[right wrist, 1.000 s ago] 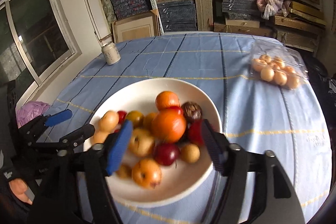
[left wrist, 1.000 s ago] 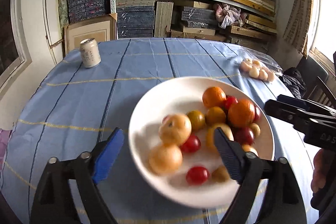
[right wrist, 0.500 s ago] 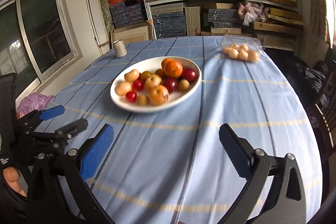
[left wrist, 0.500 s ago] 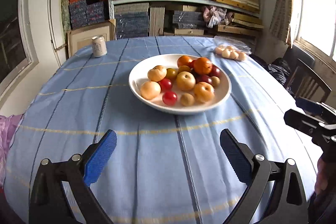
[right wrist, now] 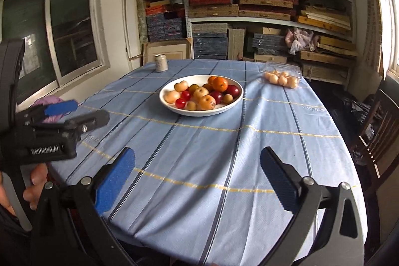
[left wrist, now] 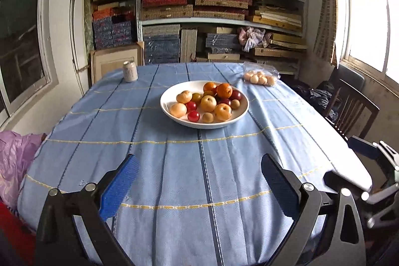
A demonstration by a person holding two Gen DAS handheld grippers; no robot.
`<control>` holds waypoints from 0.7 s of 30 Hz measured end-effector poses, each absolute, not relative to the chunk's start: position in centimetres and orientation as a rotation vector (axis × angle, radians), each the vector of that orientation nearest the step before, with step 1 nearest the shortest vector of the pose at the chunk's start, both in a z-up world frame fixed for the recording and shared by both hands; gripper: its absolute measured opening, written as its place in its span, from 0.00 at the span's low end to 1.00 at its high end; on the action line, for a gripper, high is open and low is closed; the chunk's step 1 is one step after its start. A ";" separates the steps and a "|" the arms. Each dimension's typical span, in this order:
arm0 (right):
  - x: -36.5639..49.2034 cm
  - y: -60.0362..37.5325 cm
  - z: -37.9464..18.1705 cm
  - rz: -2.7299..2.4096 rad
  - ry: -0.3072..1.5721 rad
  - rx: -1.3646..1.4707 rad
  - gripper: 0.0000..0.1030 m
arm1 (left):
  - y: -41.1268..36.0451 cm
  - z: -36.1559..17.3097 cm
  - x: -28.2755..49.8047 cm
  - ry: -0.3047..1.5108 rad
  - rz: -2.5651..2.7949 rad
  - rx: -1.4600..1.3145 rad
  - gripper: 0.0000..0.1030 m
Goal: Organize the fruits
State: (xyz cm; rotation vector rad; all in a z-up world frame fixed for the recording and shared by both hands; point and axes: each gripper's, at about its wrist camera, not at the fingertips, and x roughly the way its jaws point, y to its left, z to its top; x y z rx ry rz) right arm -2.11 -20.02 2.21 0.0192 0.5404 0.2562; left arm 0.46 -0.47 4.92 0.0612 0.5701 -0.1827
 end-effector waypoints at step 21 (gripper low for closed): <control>-4.0 -21.0 3.0 0.214 0.498 0.028 0.96 | -0.9 6.9 -1.3 0.481 -0.054 0.110 0.96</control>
